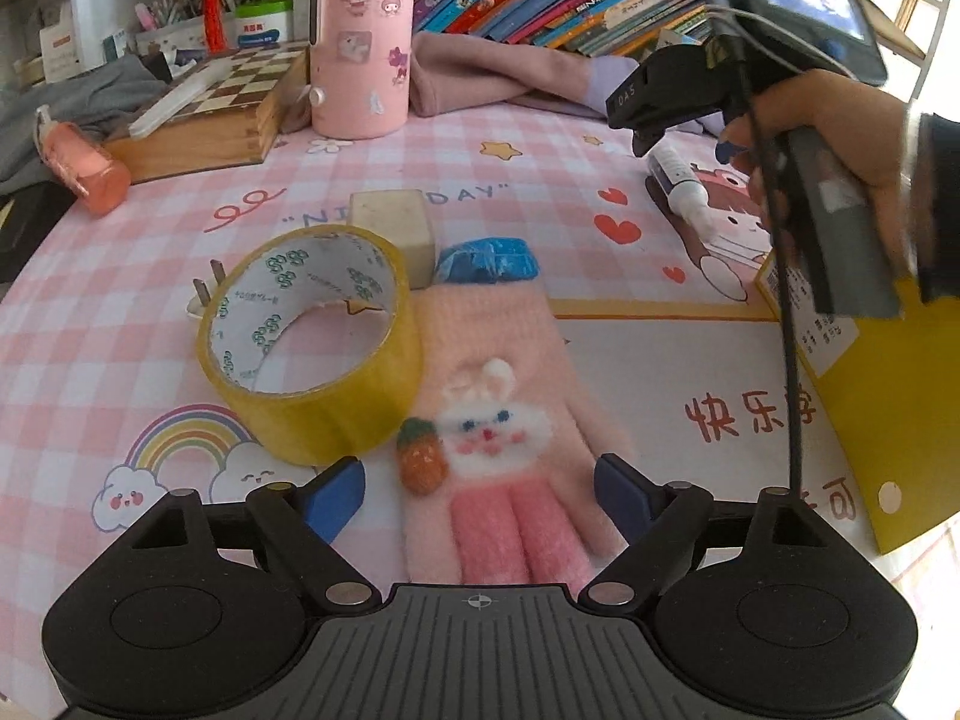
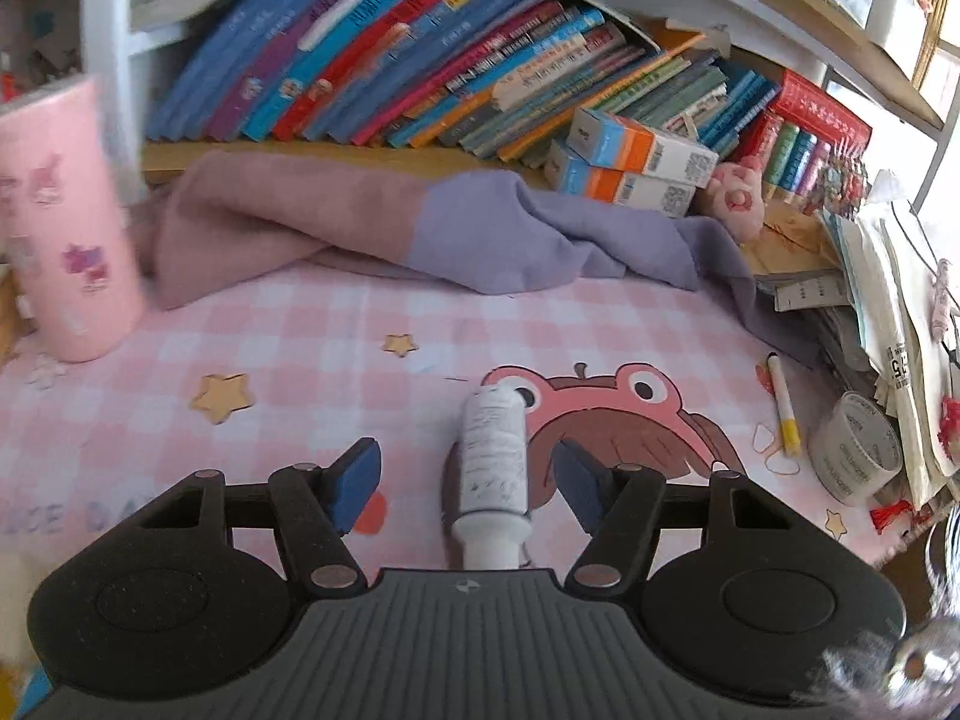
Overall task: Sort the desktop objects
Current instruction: 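Lower the left tool onto the pink glove while the right tool approaches the white bottle, then close the left tool on the pink glove while the right tool grasps the white bottle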
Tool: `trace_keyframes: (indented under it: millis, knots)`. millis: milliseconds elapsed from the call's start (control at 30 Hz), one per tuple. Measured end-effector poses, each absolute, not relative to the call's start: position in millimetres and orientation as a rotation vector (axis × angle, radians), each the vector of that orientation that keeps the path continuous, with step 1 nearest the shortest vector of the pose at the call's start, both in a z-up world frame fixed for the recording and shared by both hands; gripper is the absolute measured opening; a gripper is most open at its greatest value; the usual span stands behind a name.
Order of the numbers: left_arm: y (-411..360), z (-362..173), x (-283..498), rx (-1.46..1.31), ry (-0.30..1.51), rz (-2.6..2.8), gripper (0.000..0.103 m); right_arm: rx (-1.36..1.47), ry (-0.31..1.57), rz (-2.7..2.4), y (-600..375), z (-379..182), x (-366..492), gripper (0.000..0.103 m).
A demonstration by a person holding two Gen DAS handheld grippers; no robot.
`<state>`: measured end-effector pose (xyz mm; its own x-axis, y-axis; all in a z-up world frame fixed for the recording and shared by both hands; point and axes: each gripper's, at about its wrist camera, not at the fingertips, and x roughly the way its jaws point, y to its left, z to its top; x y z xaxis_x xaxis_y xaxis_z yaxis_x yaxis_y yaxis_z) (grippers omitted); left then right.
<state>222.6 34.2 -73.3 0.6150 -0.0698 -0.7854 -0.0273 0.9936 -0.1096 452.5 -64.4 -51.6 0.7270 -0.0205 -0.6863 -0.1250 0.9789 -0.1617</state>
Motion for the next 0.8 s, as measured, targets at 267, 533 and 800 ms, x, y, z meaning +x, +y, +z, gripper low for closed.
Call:
trace_keyframes:
  millis: [267,533,800]
  knots:
    - [29,-74,221,-0.073,0.905,-0.022,0.081,-0.271,0.823,0.016,-58,-74,484,0.062]
    - [33,-72,216,-0.072,0.889,0.008,0.057,-0.151,0.905,0.0,-66,-83,502,0.039]
    - [46,-64,206,-0.15,0.877,0.005,0.019,-0.072,0.943,0.146,-59,-78,476,0.03]
